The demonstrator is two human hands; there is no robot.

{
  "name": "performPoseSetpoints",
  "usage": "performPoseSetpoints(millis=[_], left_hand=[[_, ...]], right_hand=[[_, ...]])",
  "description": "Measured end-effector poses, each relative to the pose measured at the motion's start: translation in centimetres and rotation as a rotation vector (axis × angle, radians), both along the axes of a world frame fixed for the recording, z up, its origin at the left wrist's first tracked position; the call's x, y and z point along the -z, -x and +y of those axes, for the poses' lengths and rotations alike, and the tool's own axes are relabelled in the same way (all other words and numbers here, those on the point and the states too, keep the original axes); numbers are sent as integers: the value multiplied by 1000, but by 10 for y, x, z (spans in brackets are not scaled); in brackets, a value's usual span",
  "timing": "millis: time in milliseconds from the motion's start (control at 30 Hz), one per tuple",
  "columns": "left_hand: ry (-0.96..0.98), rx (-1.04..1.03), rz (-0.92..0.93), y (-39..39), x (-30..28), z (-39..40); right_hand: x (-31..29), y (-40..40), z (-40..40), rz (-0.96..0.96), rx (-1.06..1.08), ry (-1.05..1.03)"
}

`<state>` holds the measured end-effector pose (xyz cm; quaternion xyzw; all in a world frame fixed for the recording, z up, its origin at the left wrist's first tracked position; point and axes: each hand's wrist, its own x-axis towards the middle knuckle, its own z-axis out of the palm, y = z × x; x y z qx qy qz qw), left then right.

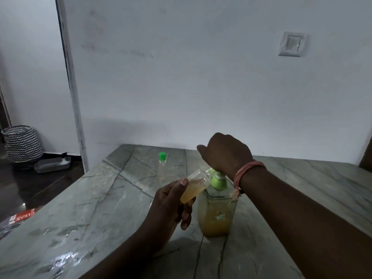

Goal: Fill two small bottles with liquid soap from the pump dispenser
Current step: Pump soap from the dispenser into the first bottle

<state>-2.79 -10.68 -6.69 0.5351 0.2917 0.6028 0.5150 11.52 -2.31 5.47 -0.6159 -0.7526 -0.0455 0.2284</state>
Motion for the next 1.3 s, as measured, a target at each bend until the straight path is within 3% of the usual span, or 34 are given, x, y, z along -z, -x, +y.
performPoseSetpoints(millis=[67, 167, 400, 567, 833, 1000, 1300], left_hand=[[0, -8, 0, 0, 1, 1], [9, -13, -2, -1, 1, 1], [16, -17, -5, -2, -1, -2], [21, -21, 6, -2, 0, 1], [17, -18, 19, -2, -2, -2], [2, -29, 22, -1, -1, -1], [-5, -19, 9, -2, -3, -4]], right_hand=[[6, -3, 0, 93, 9, 21], [7, -4, -1, 73, 36, 30], [-8, 3, -6, -147, 10, -61], [5, 0, -4, 28, 35, -25], [-7, 3, -6, -135, 14, -41], [4, 1, -4, 32, 33, -15], [-6, 3, -8, -131, 28, -64]])
